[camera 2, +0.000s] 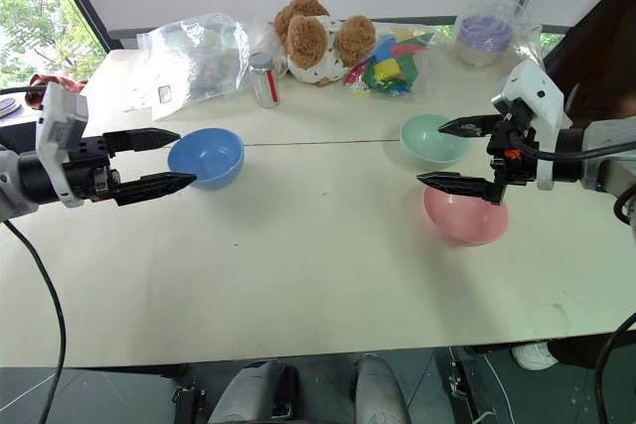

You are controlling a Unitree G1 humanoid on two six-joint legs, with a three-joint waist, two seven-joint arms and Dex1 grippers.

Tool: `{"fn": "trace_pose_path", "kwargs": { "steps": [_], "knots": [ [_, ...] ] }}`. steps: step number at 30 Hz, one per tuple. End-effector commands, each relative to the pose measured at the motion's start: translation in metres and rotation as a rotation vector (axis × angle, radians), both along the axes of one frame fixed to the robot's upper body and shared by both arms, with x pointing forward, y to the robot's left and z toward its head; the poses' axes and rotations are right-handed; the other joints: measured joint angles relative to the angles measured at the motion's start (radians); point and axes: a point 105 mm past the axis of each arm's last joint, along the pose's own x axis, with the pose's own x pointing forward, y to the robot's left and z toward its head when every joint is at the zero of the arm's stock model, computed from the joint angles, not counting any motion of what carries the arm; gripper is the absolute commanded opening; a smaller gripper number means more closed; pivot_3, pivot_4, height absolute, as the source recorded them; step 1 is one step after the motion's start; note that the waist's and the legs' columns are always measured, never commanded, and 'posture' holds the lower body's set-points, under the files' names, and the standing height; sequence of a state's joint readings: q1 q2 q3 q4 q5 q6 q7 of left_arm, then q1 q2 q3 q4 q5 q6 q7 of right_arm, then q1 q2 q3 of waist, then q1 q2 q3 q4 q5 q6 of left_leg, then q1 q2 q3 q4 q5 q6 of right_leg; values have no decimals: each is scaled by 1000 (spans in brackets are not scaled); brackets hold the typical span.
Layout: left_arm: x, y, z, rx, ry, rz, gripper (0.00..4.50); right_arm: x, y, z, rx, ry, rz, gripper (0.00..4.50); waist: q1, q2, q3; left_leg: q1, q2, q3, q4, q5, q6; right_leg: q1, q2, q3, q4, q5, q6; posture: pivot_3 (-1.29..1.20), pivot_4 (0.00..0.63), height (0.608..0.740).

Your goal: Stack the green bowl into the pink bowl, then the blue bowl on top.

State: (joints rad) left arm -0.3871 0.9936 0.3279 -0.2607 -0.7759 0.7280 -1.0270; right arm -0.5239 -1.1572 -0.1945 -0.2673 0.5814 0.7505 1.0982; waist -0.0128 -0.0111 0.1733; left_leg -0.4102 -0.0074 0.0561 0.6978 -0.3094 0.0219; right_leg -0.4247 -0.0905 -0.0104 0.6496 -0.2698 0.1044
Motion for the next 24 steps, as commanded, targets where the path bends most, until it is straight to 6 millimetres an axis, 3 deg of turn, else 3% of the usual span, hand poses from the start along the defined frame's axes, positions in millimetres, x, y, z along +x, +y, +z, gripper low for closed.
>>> {"fn": "trace_pose_path", "kwargs": {
  "steps": [1,24],
  "knots": [
    [-4,1,11,4,-55,3,4432,-2,0,14,-15,-56,1,4500,0,0,0,0,0,0,0,0,0,0,0,0,0,0,0,0,150,740],
    [-5,-4,11,-19,-54,-25,4432,-1,-2,8,-27,-34,-16,4500,0,0,0,0,0,0,0,0,0,0,-1,0,0,0,0,0,150,740]
  ]
}}
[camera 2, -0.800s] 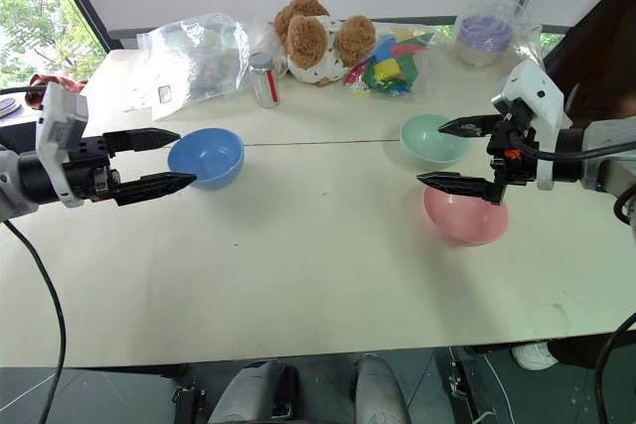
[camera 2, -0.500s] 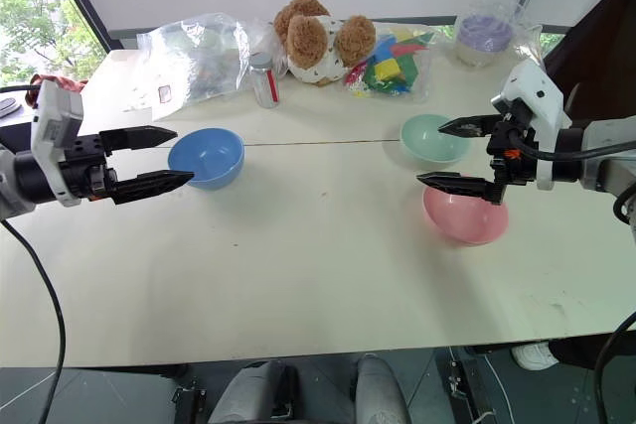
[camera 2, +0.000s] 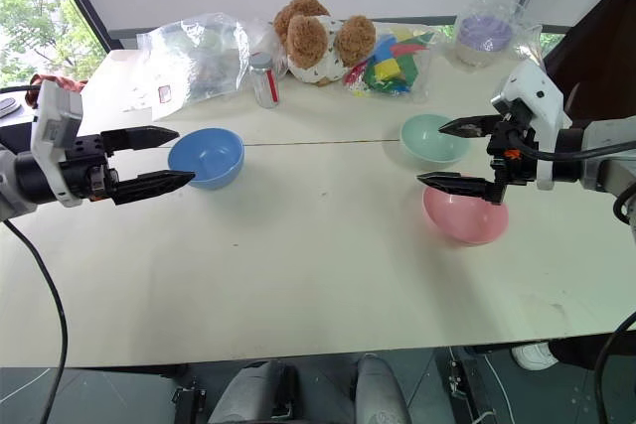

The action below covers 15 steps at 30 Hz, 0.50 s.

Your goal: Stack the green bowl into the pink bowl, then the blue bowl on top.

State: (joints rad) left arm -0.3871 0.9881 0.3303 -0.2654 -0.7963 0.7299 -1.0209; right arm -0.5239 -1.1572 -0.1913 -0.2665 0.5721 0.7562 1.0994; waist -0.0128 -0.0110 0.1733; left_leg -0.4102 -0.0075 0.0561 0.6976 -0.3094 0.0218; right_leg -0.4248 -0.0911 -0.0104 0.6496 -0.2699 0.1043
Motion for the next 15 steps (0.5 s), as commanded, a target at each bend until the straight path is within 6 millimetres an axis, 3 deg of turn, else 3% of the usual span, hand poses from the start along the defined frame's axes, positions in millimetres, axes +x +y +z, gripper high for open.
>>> {"fn": "trace_pose_path", "kwargs": {
  "steps": [1,7,15],
  "knots": [
    [-3,-1,10,-1,-54,-13,4432,-1,-2,9,-22,-37,-17,4500,0,0,0,0,0,0,0,0,0,0,0,0,0,0,0,0,150,740],
    [-2,-5,6,0,-53,-33,4432,-2,-8,-4,-44,21,-74,4500,1,0,0,0,0,0,0,0,0,0,0,0,0,0,0,0,150,740],
    [1,-11,0,3,-49,-62,4432,-15,-23,-68,-149,188,-205,4500,1,0,0,0,0,0,0,0,0,0,-1,0,0,0,0,0,150,740]
  ]
}}
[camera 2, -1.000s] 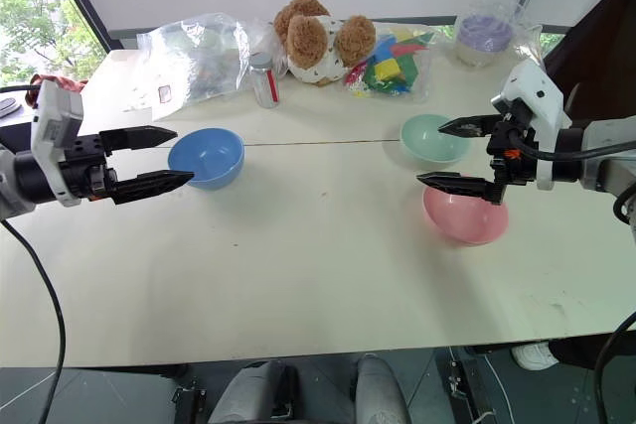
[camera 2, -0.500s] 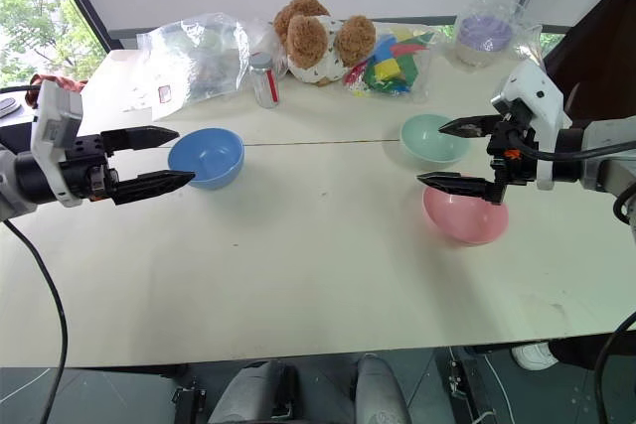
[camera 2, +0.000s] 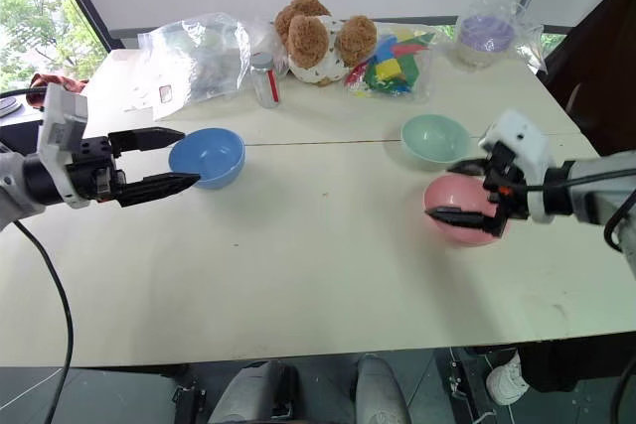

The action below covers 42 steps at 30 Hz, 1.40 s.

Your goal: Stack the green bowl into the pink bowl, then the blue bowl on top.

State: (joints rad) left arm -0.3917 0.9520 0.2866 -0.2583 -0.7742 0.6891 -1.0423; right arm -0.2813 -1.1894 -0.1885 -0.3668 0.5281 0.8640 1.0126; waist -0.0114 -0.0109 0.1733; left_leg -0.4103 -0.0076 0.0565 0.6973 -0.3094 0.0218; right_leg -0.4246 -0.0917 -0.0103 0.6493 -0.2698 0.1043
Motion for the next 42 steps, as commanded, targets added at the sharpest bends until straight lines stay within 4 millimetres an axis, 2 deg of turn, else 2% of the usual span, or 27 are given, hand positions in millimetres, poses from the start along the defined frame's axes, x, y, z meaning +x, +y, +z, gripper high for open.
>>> {"fn": "trace_pose_path", "kwargs": {
  "steps": [1,5,9,12,19,22,25,27,28,31,35,41,42],
  "knots": [
    [-1,-3,9,6,-49,-17,4432,-4,-5,-12,-66,-9,-47,4500,0,0,0,0,0,0,0,0,0,0,0,0,0,0,0,0,150,740],
    [0,-3,9,5,-47,-21,4432,-8,-1,-35,-67,36,-64,4500,-1,0,0,0,0,0,0,0,0,0,0,0,0,0,0,0,150,740],
    [1,-4,9,5,-47,-20,4432,-4,-7,-67,-193,38,-76,4500,0,0,0,0,0,0,0,0,0,0,1,0,0,0,0,0,150,740],
    [1,-3,9,10,-47,-17,4500,1,-7,-69,-228,10,-69,3647,0,0,0,0,-1,0,1,0,0,0,1,0,0,0,0,0,150,740],
    [2,-3,10,10,-52,-15,4500,6,1,-60,-235,-36,-13,54,0,0,0,0,-1,0,1,0,0,0,2,0,0,0,0,0,150,740],
    [3,-3,11,12,-55,-14,4500,4,19,-49,-239,-83,105,20,0,0,0,0,0,0,1,0,0,1,3,0,0,0,0,0,150,740],
    [5,-2,14,14,-62,-9,4500,0,58,-32,-225,-151,305,20,-2,0,0,0,0,0,1,0,1,1,4,0,0,0,0,0,150,740],
    [7,-1,15,16,-66,-9,4500,3,78,-24,-218,-189,387,20,-10,0,0,1,0,0,1,0,1,1,5,0,1,0,0,0,150,740],
    [7,-2,16,17,-69,-10,4500,6,94,-20,-209,-214,453,20,-8,0,0,1,0,0,1,0,1,0,5,0,1,0,0,0,150,740],
    [7,-3,20,17,-76,-14,4500,11,131,-20,-225,-247,621,20,-7,-1,-1,2,1,0,1,0,0,1,8,0,2,0,0,0,150,740],
    [0,-7,25,3,-76,-40,4500,21,154,-36,-321,-248,763,20,4,-1,-1,0,1,-2,1,1,-1,1,8,0,1,0,0,0,150,740],
    [-12,-13,25,21,-67,-82,4500,29,166,-54,-396,-214,869,20,-3,-2,-1,-1,-2,-1,2,0,0,1,5,-1,0,0,0,0,150,740],
    [-13,-13,26,22,-68,-82,4500,30,167,-54,-402,-217,880,355,-2,-2,-1,-1,-2,-1,2,0,0,0,5,-1,0,0,0,0,150,740]
  ]
}}
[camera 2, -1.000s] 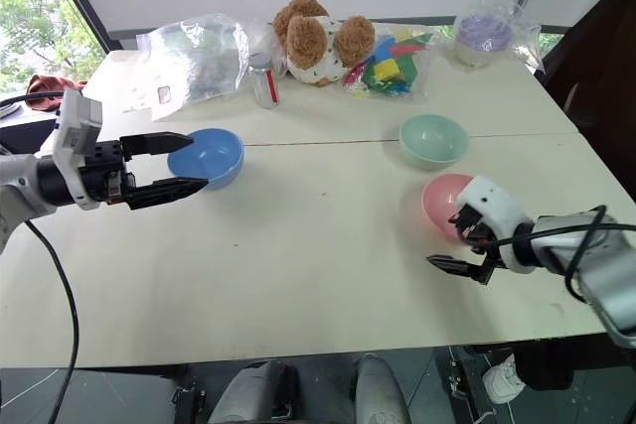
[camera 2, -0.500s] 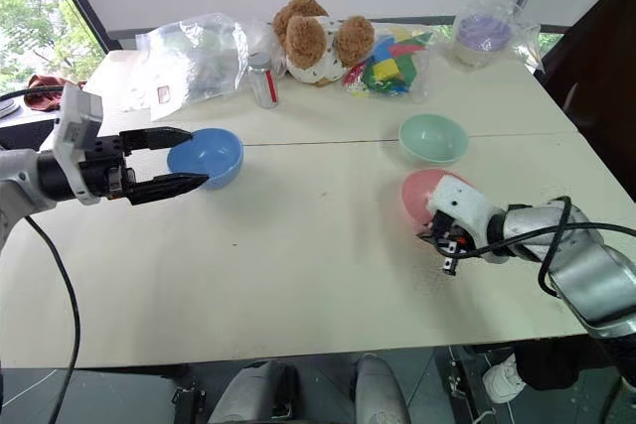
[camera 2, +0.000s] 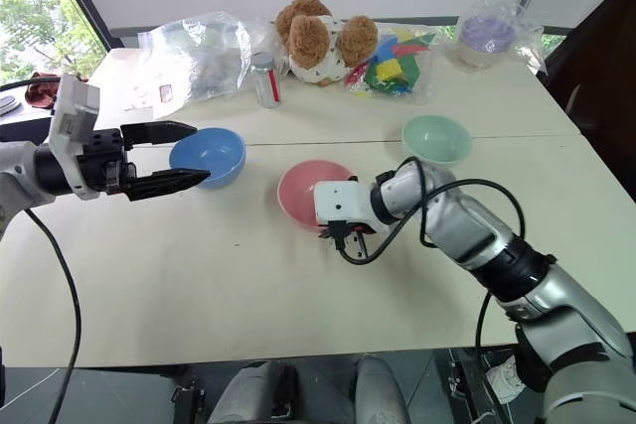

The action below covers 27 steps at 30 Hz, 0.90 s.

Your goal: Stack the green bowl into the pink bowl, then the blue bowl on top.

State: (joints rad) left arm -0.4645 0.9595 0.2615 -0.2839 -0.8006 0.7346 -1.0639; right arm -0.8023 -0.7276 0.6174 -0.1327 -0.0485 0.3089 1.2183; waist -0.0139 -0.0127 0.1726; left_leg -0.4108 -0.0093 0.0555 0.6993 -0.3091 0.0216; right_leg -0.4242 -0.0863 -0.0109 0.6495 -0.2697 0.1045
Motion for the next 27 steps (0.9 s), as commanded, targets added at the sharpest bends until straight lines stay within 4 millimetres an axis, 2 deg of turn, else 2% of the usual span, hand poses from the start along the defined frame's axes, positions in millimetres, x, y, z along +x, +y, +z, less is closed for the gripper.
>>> {"fn": "trace_pose_path", "kwargs": {
  "steps": [1,2,5,8,9,11,13,14,16,18,21,27],
  "knots": [
    [-8,2,14,8,-57,-5,4500,2,5,9,-21,-52,60,749,0,0,0,0,0,0,0,0,0,0,0,0,0,0,0,0,150,740],
    [-9,2,15,8,-59,-5,4500,2,7,12,-13,-48,65,1098,0,0,0,0,1,0,0,0,0,0,0,0,0,0,0,0,150,740],
    [-9,3,19,0,-74,-1,4500,2,9,25,34,-58,61,2657,-1,0,0,0,1,0,0,0,-1,0,0,0,1,0,0,0,150,740],
    [-7,5,23,-9,-88,6,4500,6,2,59,155,-58,-13,4232,1,0,0,0,1,0,0,1,-1,0,0,0,1,0,0,0,150,740],
    [-7,6,24,-11,-91,7,4500,7,-2,68,189,-55,-37,4384,3,0,0,0,1,0,0,1,-1,0,0,0,1,0,0,0,150,740],
    [-6,8,29,-33,-106,14,4500,26,-30,100,274,-96,-187,4384,3,0,0,0,1,-1,0,0,-1,0,-1,-1,1,0,0,0,150,740],
    [-4,9,32,-49,-116,16,4500,45,-63,115,305,-140,-338,4384,5,0,0,0,0,-1,0,0,-1,1,-1,-1,0,0,0,0,150,740],
    [-4,9,33,-54,-119,16,4500,54,-78,116,306,-150,-407,4384,6,0,0,0,0,-1,0,0,-1,1,-1,-1,0,0,0,0,150,740],
    [-3,8,33,-62,-121,11,4500,71,-112,108,264,-175,-543,4384,4,-1,-1,1,0,-1,0,0,-1,1,-2,-1,0,0,0,0,150,740],
    [-3,8,33,-64,-121,9,4500,76,-123,104,243,-185,-577,4384,-1,-1,0,1,0,0,-1,0,-1,1,-2,0,0,0,0,0,150,740],
    [-1,6,34,-71,-126,6,4500,98,-157,76,190,-179,-737,4384,-11,0,0,1,1,2,-2,1,-1,-1,-1,1,0,0,0,0,150,740],
    [-2,7,38,-86,-139,11,4500,118,-159,46,195,-122,-806,4384,-24,1,1,1,2,3,-2,1,-2,-1,0,2,1,0,0,0,150,740]
  ]
}}
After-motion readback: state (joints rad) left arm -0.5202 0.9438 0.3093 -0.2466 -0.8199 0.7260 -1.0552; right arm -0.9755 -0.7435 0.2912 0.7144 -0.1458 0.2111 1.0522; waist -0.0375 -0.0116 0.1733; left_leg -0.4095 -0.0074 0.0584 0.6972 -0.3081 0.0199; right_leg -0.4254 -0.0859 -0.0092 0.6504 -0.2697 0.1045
